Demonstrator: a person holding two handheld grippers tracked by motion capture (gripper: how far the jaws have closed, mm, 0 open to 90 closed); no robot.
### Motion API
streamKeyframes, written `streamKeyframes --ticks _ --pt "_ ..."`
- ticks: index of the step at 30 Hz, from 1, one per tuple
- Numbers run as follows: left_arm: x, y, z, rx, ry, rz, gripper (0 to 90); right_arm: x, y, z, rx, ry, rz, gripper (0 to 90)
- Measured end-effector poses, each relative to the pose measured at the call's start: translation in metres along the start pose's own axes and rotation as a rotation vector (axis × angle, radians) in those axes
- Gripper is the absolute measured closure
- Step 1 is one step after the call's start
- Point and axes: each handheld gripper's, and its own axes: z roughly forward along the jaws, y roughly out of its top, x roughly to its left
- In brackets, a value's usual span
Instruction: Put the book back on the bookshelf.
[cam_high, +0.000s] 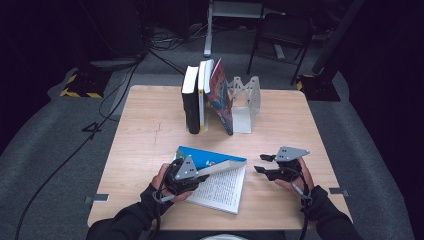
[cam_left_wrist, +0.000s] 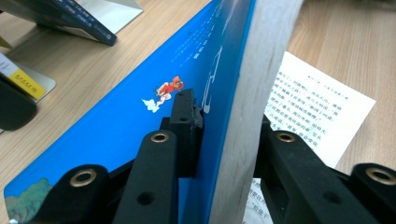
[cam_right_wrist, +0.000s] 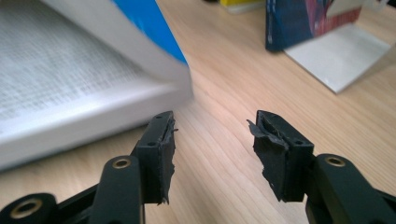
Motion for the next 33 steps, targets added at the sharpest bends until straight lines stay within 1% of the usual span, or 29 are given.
streamKeyframes --ticks 1,2,3,4,6,7,9,10,11,12,13,14,15,17,18,19,20,21,23,24,25,26,29,30,32,33 --pt "0.000 -0.001 -0.001 -0.008 0.004 0.000 73.7 0.000 -0.001 0.003 0.018 -0.004 -0.004 47.9" --pt "0.001 -0.001 -0.003 -0.011 0.005 -0.001 73.9 0.000 -0.001 0.007 0.025 0.010 0.008 47.9" --pt "0.003 -0.001 -0.004 -0.013 -0.004 -0.012 73.9 0.001 -0.002 0.012 0.038 0.020 0.007 47.9" --pt "0.003 -0.002 -0.005 -0.015 -0.004 -0.012 73.9 0.003 -0.002 0.018 0.062 0.023 -0.009 47.9" --pt "0.003 -0.002 -0.005 -0.017 -0.004 -0.014 74.0 0.006 -0.001 0.026 0.082 0.044 -0.018 47.7" --pt "0.004 -0.002 -0.006 -0.017 -0.010 -0.013 73.9 0.008 -0.002 0.029 0.089 0.036 -0.033 48.0" --pt "0.004 -0.002 -0.006 -0.017 -0.011 -0.013 73.9 0.010 -0.003 0.036 0.105 0.054 -0.038 47.5" --pt "0.004 -0.002 -0.006 -0.016 -0.014 -0.014 73.9 0.010 -0.003 0.036 0.105 0.054 -0.038 47.5" --pt "0.004 -0.002 -0.006 -0.018 -0.014 -0.015 73.9 0.013 -0.003 0.043 0.095 0.082 -0.041 47.5" --pt "0.004 -0.002 -0.006 -0.016 -0.015 -0.015 73.9 0.013 -0.003 0.043 0.095 0.082 -0.041 47.5" --pt "0.004 -0.002 -0.006 -0.016 -0.019 -0.015 73.8 0.015 0.000 0.047 0.083 0.088 -0.056 46.8" --pt "0.004 -0.002 -0.006 -0.016 -0.019 -0.015 73.8 0.015 0.000 0.047 0.083 0.088 -0.056 46.8" --pt "0.004 -0.002 -0.006 -0.015 -0.019 -0.014 73.7 0.017 0.000 0.051 0.066 0.123 -0.043 46.1" --pt "0.005 -0.002 -0.006 -0.012 -0.030 -0.025 73.5 0.019 0.000 0.052 0.047 0.133 -0.043 49.6" --pt "0.005 -0.002 -0.006 -0.012 -0.030 -0.025 73.3 0.020 -0.001 0.050 0.025 0.137 -0.037 51.3" --pt "0.008 -0.002 -0.009 -0.003 -0.058 -0.053 72.5 0.021 -0.001 0.048 -0.001 0.150 -0.010 54.4" --pt "0.008 -0.002 -0.009 -0.003 -0.058 -0.053 72.3 0.021 -0.001 0.048 -0.001 0.150 -0.010 54.4" --pt "0.008 -0.002 -0.011 0.003 -0.064 -0.065 72.3 0.022 0.000 0.046 -0.018 0.162 0.006 55.6" --pt "0.008 -0.002 -0.013 0.022 -0.074 -0.068 71.1 0.028 0.005 0.041 -0.046 0.154 -0.016 58.1" --pt "0.007 -0.003 -0.016 0.015 -0.071 -0.075 70.8 0.029 0.008 0.038 -0.063 0.151 -0.020 60.0" --pt "0.007 -0.003 -0.018 0.012 -0.071 -0.073 70.4 0.031 0.013 0.034 -0.089 0.154 -0.006 61.5" --pt "0.007 -0.003 -0.021 0.003 -0.074 -0.074 70.4 0.032 0.017 0.031 -0.101 0.158 0.008 61.5" --pt "0.007 -0.001 -0.028 -0.023 -0.102 -0.094 70.6 0.035 0.028 0.020 -0.164 0.170 0.003 61.6" --pt "0.005 0.001 -0.031 -0.026 -0.099 -0.085 70.8 0.036 0.033 0.014 -0.186 0.175 0.001 61.5" --pt "0.001 0.003 -0.037 -0.041 -0.093 -0.091 71.6 0.041 0.043 0.006 -0.210 0.162 -0.029 61.5" --pt "0.000 0.003 -0.041 -0.061 -0.104 -0.103 71.6 0.043 0.047 0.003 -0.221 0.159 -0.041 61.5"
